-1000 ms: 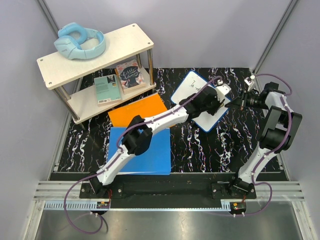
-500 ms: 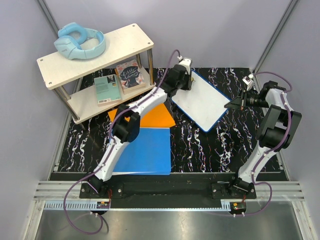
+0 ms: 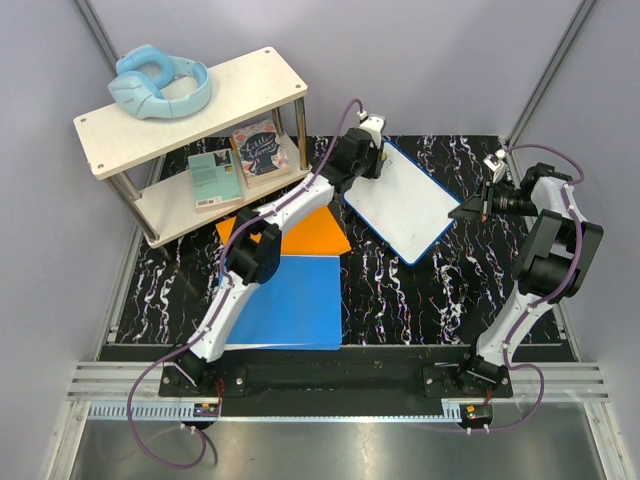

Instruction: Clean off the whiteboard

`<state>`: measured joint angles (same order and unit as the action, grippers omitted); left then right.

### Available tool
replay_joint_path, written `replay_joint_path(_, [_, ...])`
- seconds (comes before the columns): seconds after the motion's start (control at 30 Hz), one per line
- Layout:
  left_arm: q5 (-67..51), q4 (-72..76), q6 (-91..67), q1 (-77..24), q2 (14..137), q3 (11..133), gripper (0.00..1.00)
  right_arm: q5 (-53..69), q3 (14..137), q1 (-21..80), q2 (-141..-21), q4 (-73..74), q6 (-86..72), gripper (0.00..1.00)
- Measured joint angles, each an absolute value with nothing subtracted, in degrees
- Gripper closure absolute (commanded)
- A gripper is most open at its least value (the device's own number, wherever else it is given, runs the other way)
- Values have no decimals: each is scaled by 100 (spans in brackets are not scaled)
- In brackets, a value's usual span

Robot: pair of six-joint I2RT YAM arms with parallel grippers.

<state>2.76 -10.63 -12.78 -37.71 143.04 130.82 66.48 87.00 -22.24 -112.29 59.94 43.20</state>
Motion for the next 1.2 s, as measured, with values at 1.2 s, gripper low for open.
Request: replay_joint_path(1.2, [-108, -491, -1793, -3389, 14044, 12105, 100, 6558, 8685, -2152, -11227, 5913, 4215, 100])
